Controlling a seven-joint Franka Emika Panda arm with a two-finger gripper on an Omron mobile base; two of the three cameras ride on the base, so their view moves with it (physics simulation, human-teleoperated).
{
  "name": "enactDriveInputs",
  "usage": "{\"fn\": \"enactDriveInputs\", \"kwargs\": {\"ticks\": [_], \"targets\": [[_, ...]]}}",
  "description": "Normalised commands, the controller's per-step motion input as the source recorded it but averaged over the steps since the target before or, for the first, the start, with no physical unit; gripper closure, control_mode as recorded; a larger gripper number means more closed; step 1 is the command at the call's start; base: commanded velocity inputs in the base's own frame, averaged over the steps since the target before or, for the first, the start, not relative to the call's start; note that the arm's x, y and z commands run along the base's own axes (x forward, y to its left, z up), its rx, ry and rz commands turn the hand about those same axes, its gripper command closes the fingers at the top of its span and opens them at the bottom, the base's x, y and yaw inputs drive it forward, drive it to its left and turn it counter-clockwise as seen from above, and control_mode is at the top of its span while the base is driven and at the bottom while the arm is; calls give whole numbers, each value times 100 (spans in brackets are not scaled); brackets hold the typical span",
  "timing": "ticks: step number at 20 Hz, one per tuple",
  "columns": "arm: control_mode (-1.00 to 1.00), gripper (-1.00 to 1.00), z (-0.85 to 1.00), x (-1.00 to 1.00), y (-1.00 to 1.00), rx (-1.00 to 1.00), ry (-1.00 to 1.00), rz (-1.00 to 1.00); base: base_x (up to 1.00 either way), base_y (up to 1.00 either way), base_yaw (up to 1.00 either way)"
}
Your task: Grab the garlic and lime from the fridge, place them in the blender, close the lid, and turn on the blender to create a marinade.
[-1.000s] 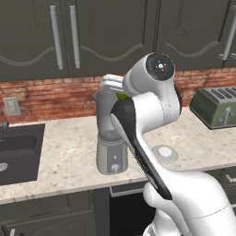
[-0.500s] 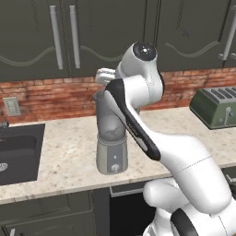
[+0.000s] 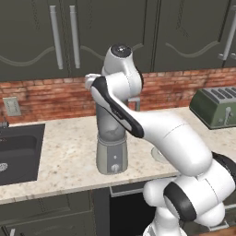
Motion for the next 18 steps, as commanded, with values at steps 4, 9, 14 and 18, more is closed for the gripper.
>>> {"fn": "enactDriveInputs", "kwargs": {"ticks": [4, 9, 14, 18], "targets": [[-100, 100, -56, 3, 6, -5, 0, 2, 0, 0, 0], [-100, 100, -47, 23, 0, 0, 0, 2, 0, 0, 0], [-100, 100, -40, 23, -12, 0, -3, 9, 0, 0, 0], [-100, 100, -12, 58, 0, 0, -5, 8, 0, 0, 0]]}}
